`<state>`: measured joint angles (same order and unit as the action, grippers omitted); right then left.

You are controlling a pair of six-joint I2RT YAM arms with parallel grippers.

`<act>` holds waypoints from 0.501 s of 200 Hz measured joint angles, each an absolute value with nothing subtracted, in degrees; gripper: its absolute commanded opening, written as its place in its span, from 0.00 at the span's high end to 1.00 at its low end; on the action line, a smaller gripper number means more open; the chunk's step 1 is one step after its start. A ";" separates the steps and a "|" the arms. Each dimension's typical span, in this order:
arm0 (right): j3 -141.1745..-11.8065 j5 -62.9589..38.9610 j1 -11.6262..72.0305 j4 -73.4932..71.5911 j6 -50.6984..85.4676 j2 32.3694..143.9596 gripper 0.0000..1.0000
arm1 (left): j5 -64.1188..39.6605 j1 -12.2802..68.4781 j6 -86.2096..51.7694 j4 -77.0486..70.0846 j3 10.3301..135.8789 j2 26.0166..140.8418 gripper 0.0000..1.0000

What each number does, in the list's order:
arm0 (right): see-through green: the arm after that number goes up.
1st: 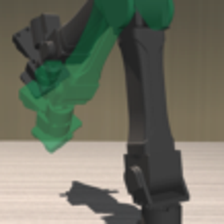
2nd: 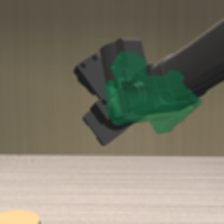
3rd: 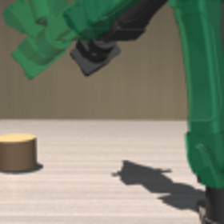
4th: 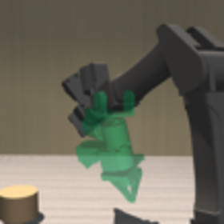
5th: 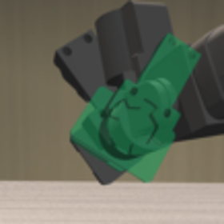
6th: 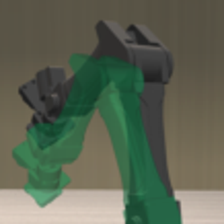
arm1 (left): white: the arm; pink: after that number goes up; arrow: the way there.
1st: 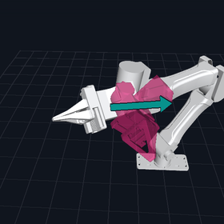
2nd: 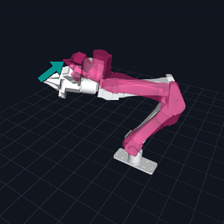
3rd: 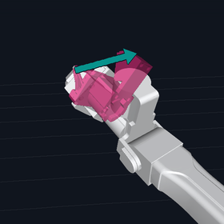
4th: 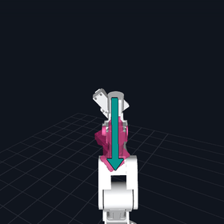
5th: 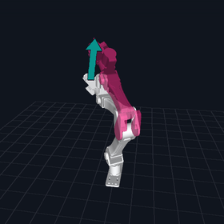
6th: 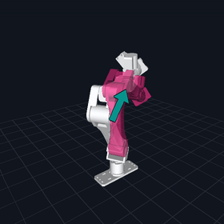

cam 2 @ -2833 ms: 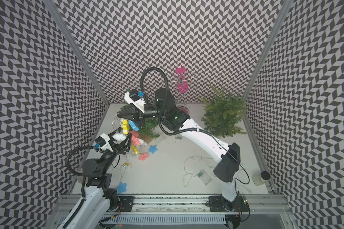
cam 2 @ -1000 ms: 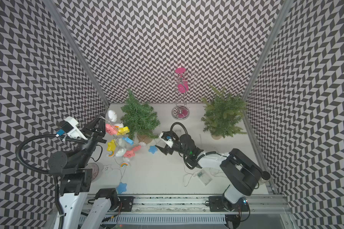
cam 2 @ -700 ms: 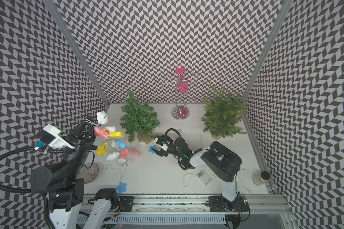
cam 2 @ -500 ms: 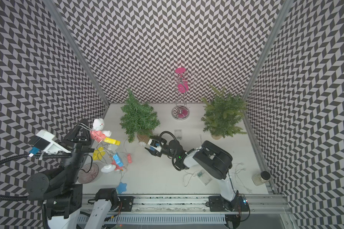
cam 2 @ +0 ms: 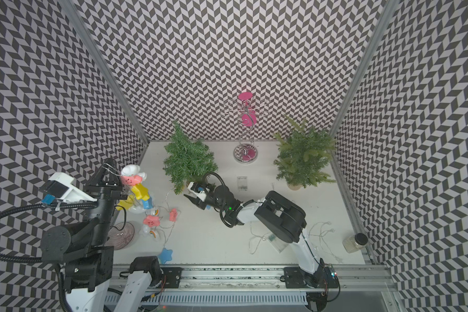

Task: Wrap string light around the christmas tree
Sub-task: Wrap the light string around the Christmas tree.

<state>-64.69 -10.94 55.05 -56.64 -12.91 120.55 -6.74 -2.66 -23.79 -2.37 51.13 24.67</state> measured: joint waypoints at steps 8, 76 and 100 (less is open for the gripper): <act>-65.67 -10.52 55.00 -56.03 -11.60 121.51 0.50 | -6.72 -2.66 -23.68 -2.39 51.24 24.95 1.00; -68.31 -6.81 54.96 -50.98 -5.69 126.48 0.60 | -6.50 -2.66 -23.44 -3.49 51.57 26.74 1.00; -70.35 -5.82 54.96 -50.76 -4.64 127.98 0.68 | -6.28 -2.66 -23.42 -3.90 51.57 26.72 1.00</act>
